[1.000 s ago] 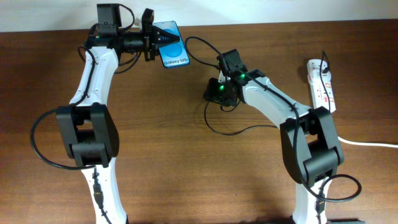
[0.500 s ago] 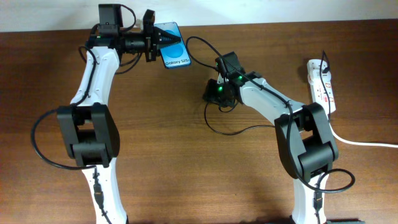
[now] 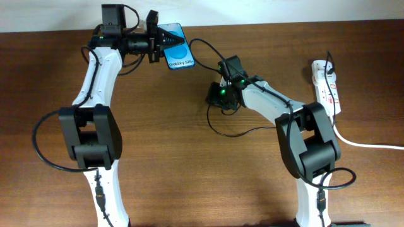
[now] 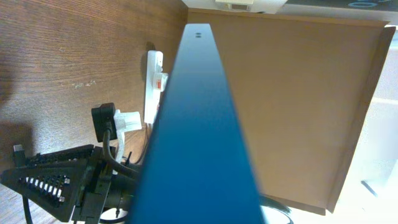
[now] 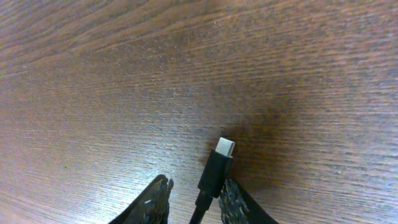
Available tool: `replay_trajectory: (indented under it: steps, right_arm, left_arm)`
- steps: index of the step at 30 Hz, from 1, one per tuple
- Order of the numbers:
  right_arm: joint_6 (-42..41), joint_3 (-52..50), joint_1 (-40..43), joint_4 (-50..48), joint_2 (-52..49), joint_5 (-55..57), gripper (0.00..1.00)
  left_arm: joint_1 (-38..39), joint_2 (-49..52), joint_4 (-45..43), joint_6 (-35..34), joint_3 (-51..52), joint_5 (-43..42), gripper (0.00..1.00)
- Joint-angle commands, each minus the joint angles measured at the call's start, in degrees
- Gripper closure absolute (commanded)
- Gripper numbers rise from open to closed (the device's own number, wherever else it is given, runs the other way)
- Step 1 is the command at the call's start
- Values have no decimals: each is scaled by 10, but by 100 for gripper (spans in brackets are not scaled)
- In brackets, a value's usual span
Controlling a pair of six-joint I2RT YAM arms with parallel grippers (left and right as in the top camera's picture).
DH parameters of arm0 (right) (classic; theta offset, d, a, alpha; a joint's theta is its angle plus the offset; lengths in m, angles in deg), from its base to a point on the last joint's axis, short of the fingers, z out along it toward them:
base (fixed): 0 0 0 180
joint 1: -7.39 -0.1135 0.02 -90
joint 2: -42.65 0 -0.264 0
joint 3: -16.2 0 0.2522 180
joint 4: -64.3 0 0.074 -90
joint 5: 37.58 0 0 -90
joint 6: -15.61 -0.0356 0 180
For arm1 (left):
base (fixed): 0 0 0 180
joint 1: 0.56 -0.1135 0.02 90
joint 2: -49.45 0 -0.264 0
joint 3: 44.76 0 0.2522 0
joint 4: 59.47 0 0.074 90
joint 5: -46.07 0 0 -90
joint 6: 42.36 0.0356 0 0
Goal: Plug charger to phone and switch on socket
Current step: 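Grasp the black cable near its USB-C plug with the right gripper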
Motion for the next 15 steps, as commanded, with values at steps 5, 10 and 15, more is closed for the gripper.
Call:
replay_trajectory:
  steps: [5, 10, 15]
  right_arm:
    - [0, -4, -2, 5, -7, -17, 89]
    - [102, -4, 22, 5, 29, -128, 96]
    - [262, -4, 56, 45, 143, -228, 96]
  left_arm:
    - [2, -12, -1, 10, -3, -7, 100]
    - [2, -12, -1, 10, -3, -10, 100]
    - [2, -12, -2, 50, -3, -88, 100]
